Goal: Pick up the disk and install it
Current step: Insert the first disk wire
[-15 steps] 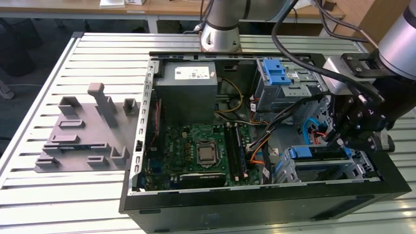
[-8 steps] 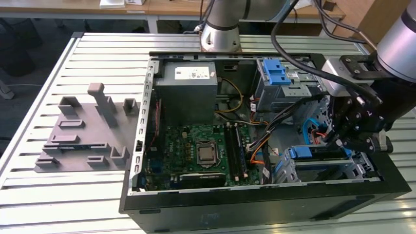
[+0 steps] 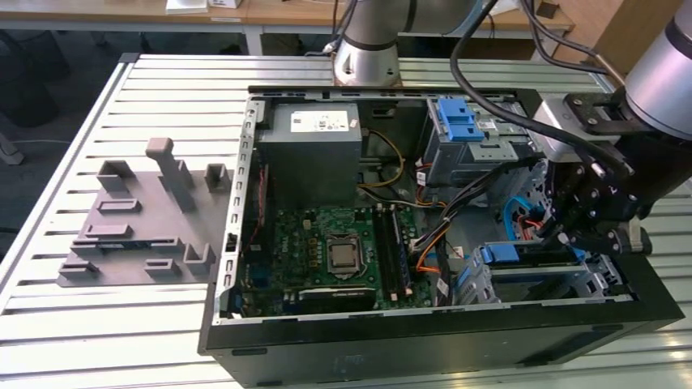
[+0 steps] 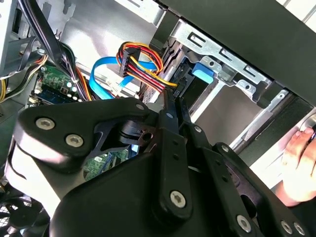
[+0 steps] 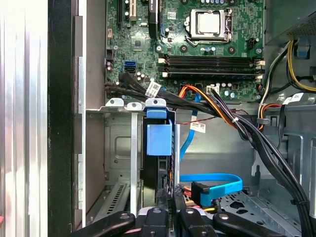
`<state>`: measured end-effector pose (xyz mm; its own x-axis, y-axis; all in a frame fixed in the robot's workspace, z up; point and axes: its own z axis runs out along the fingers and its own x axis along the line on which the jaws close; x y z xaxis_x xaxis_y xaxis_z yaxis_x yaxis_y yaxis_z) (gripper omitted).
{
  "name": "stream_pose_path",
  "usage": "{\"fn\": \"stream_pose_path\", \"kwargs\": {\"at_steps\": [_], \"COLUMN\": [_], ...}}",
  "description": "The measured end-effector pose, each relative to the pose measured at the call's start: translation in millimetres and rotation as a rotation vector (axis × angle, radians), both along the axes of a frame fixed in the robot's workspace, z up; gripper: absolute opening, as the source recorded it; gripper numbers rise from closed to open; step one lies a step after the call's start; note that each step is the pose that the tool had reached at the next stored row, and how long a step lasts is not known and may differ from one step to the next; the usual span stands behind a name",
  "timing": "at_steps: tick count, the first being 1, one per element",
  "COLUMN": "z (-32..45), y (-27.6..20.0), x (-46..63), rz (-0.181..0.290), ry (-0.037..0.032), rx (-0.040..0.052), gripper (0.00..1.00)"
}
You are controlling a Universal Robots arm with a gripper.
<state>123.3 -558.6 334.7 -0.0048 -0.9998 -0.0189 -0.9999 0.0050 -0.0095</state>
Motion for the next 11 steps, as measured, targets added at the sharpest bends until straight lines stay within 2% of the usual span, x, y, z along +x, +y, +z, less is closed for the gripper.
{"fn": "stream_pose_path", "kwargs": {"at_steps": [11], "z": [-2.4], "y": [-0.6], "x": [0.0], "rz": [-0.001], "ry": [0.0], "rx": [0.0003], "gripper": [0.16]}}
